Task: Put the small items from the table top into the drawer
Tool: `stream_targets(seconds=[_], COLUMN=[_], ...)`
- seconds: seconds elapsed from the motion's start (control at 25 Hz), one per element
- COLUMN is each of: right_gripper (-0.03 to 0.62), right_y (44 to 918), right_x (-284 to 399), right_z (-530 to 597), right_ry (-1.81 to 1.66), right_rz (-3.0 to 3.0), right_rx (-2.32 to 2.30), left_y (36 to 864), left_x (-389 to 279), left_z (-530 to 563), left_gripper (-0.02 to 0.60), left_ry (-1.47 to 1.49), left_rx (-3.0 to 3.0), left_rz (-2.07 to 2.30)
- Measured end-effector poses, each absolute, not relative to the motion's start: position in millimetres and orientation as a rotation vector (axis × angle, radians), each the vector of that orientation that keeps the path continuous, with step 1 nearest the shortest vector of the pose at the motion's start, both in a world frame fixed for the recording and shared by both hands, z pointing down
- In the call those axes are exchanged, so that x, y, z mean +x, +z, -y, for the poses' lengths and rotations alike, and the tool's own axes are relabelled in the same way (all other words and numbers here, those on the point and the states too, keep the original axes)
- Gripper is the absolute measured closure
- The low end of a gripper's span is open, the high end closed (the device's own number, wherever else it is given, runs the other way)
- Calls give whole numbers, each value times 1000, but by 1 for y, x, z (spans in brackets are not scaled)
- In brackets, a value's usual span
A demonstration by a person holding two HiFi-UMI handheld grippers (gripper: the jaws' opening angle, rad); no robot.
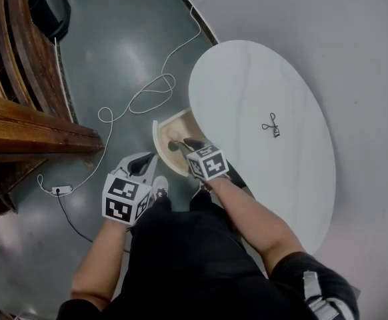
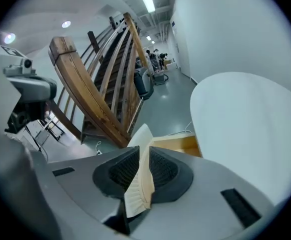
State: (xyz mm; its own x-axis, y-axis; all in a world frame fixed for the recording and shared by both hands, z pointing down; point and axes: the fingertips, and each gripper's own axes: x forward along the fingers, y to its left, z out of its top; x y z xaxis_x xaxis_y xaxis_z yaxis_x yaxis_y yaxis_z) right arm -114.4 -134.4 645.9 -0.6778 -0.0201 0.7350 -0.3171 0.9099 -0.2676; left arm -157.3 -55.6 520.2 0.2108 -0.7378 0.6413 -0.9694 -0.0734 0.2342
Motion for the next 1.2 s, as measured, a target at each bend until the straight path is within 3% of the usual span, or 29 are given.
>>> stream_targets(seconds=[0.12, 0.52, 1.2], right_gripper=[557, 576, 579], right_y=[605, 496, 452], right_x=[-109, -67, 26], right_z=[135, 127, 162], right_ry=[536, 534, 473], right_rz=[2349, 2512, 2560], right_rx=[267, 353, 658], left_y=[509, 480, 448], left_x=[-151, -119, -55], left_z=[68, 96, 136], left_gripper=[566, 566, 566], left_ry=[477, 487, 532], left_rx=[1912, 2071, 2297], left_rz=[1568, 1501, 1346])
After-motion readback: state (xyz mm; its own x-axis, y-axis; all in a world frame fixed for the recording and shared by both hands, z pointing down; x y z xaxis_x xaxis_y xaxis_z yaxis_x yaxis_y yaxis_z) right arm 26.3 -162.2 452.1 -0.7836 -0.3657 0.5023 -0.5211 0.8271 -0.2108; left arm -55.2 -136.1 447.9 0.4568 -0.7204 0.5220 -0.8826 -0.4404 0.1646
